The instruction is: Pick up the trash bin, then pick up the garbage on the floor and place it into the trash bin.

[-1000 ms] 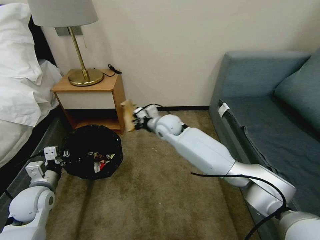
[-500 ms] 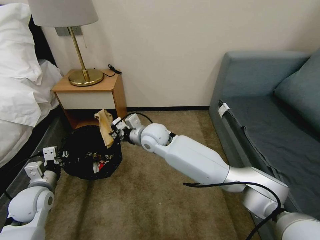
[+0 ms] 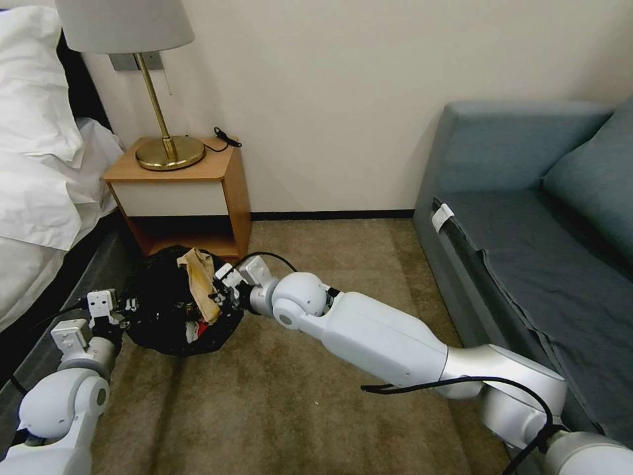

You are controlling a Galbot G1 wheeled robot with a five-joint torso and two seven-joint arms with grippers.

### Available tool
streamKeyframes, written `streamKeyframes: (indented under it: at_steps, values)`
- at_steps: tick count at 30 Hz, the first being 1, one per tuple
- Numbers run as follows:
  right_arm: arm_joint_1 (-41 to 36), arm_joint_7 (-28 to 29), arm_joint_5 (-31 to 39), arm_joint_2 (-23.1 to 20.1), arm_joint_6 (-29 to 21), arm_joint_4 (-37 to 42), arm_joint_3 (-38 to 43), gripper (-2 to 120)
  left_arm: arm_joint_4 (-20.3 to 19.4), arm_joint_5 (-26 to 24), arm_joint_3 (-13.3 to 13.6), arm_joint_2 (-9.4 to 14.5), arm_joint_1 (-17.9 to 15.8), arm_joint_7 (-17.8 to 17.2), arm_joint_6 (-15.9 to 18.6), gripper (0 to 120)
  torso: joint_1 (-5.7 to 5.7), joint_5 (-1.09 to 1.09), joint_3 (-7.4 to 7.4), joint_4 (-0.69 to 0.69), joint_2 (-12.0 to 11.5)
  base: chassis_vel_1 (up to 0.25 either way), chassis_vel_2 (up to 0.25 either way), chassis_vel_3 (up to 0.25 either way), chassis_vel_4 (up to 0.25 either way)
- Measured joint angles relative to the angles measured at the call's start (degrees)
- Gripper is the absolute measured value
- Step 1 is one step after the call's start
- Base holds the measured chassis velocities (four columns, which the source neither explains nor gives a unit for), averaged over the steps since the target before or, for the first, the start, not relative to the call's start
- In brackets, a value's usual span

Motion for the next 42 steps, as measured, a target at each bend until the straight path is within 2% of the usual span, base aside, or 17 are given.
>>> streamKeyframes:
  at_steps: [1,2,3,7,10,13,16,18,19,20,30,32,33,35,36,38,42]
  values:
    - [0.00,0.00,0.00,0.00,0.00,0.00,0.00,26,0.00,0.00,0.00,0.00,0.00,0.00,0.00,4,0.00,0.00,0.00,0.00,0.00,0.000,0.000,0.000,0.000]
    - [-0.09,0.17,-0.12,-0.01,0.03,-0.07,0.00,33,-0.01,0.00,-0.04,0.02,0.04,0.00,0.02,4,0.00,0.00,0.00,0.00,0.00,0.000,0.000,0.000,0.000]
    - [-0.09,0.17,-0.12,-0.01,0.03,-0.07,0.00,33,-0.01,0.00,-0.04,0.02,0.04,0.00,0.02,4,0.00,0.00,0.00,0.00,0.00,0.000,0.000,0.000,0.000]
    - [-0.09,0.28,-0.26,0.18,0.12,-0.05,0.01,49,-0.03,-0.02,-0.05,-0.01,0.11,-0.02,0.07,4,0.00,0.00,0.00,0.00,0.00,0.000,0.000,0.000,0.000]
    - [-0.08,0.41,-0.29,0.37,0.33,0.02,0.02,56,-0.04,-0.04,-0.06,-0.04,0.11,-0.06,0.10,4,0.00,0.00,0.00,0.00,0.00,0.000,0.000,0.000,0.000]
    - [-0.05,0.92,-0.75,0.61,0.77,0.27,0.78,73,0.04,-1.41,-0.20,-0.07,0.06,-0.52,0.69,4,0.00,0.00,0.00,0.01,0.00,0.000,0.000,0.000,0.000]
    - [0.11,0.92,-0.89,0.64,0.78,0.35,1.52,78,0.02,-2.47,-0.21,-0.04,0.12,-0.74,1.16,4,0.00,0.00,0.00,0.01,0.00,0.000,0.000,0.000,0.000]
    - [1.04,0.78,-0.74,0.77,0.79,0.57,4.55,91,0.38,-3.87,-0.22,-0.20,-0.19,-1.28,1.95,4,0.00,0.00,0.00,0.00,0.00,0.000,0.000,0.000,0.000]
    - [1.04,0.78,-0.74,0.77,0.79,0.57,4.55,91,0.38,-3.87,-0.22,-0.20,-0.19,-1.28,1.95,4,0.00,0.00,0.00,0.00,0.00,0.000,0.000,0.000,0.000]
    - [1.45,0.70,-0.44,0.78,0.80,0.76,5.69,96,0.78,-4.17,-0.24,-0.34,-0.48,-1.76,2.29,4,0.00,0.00,0.00,0.00,0.00,0.000,0.000,0.000,0.000]
    - [2.75,0.57,-0.11,0.76,0.99,1.23,12.61,100,2.60,-8.26,-0.24,-1.74,-2.11,-4.40,3.42,4,0.00,0.00,0.00,0.01,0.00,0.000,0.000,0.000,0.000]
    - [2.06,0.69,-0.66,0.19,1.13,0.80,14.94,100,3.45,-15.24,-0.14,-2.28,-3.19,-7.14,3.30,4,0.00,0.00,0.00,0.00,0.00,0.000,0.000,0.000,0.000]
    - [2.06,0.69,-0.66,0.19,1.13,0.80,14.94,100,3.45,-15.24,-0.14,-2.28,-3.19,-7.14,3.30,4,0.00,0.00,0.00,0.00,0.00,0.000,0.000,0.000,0.000]
    - [1.09,0.71,-1.19,-0.42,1.18,0.69,15.71,100,4.22,-19.56,-0.13,-2.77,-4.00,-9.25,3.75,4,0.00,0.00,0.01,-0.01,0.00,0.000,0.000,0.000,0.000]
    - [1.09,0.71,-1.19,-0.42,1.18,0.69,15.71,100,4.22,-19.56,-0.13,-2.77,-4.00,-9.25,3.75,4,0.00,0.00,0.01,-0.01,0.00,0.000,0.000,0.000,0.000]
    - [-0.55,0.65,-2.49,-0.78,1.33,0.51,16.06,100,6.38,-25.18,-0.17,-3.45,-5.45,-11.59,4.01,4,0.00,0.00,0.00,0.00,0.00,0.000,0.000,0.000,0.000]
    - [-2.16,0.34,-3.93,-0.69,1.66,-0.02,16.13,100,8.26,-27.91,-0.16,-3.96,-6.04,-12.52,4.59,4,0.00,0.00,0.00,0.00,0.00,0.000,0.000,0.000,0.000]
